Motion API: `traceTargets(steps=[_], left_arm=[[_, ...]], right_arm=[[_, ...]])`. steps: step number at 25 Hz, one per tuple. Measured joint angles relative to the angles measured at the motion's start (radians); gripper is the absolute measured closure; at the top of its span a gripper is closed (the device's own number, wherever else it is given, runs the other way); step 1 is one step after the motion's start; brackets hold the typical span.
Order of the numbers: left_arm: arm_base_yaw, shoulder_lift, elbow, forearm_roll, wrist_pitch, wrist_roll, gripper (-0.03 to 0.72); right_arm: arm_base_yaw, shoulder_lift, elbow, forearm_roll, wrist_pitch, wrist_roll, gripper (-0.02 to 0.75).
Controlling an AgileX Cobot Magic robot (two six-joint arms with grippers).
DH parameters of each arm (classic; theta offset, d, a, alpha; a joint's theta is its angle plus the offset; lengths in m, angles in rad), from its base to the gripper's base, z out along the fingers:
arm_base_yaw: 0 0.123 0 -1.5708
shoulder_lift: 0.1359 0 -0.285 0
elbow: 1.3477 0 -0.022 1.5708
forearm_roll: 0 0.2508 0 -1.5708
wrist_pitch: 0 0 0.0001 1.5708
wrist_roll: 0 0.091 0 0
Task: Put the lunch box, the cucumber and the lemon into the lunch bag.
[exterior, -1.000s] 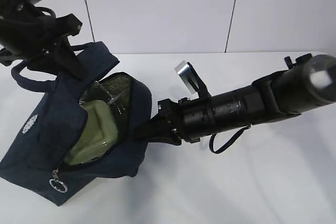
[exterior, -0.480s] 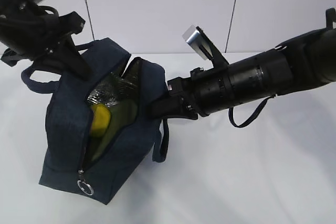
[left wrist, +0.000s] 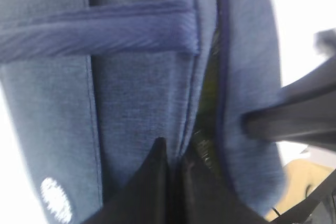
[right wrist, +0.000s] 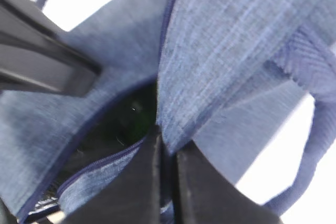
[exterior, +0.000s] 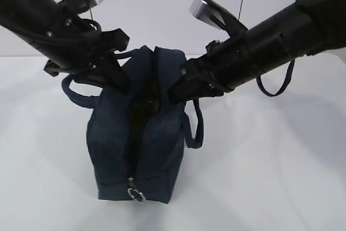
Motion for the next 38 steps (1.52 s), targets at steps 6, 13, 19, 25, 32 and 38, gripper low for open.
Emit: traceTargets(steps=[6,13,19,25,32,38], left_arm=[[-0.078,0.048,0.000,-0.063,-0.074,0.020,0.690],[-0.096,0.048,0.000,-0.086,-0.166,0.022,0.690],[-0.096,0.049,0.000,-0.084,-0.196,0.022,0.690],[-0.096,0.049,0.000,-0.054,-0.218,0.022,0.690],[-0.096,0.052,0.000,-0.014,-0.220,0.022,0.690],[-0.096,0.058,0.000,-0.016,-0.273,0.022,0.690]], right_arm=[[0.000,-0.012,-0.099,-0.272,0.033,0.206,0.738],[-0.004,-0.017,-0.118,-0.349,0.050,0.244,0.738],[-0.004,-0.017,-0.118,-0.397,0.034,0.244,0.738],[-0.004,-0.019,-0.118,-0.408,0.031,0.199,0.738],[-0.004,-0.001,-0.144,-0.373,0.031,0.088,0.738],[-0.004,0.042,-0.208,-0.359,0.032,0.035,0.738]])
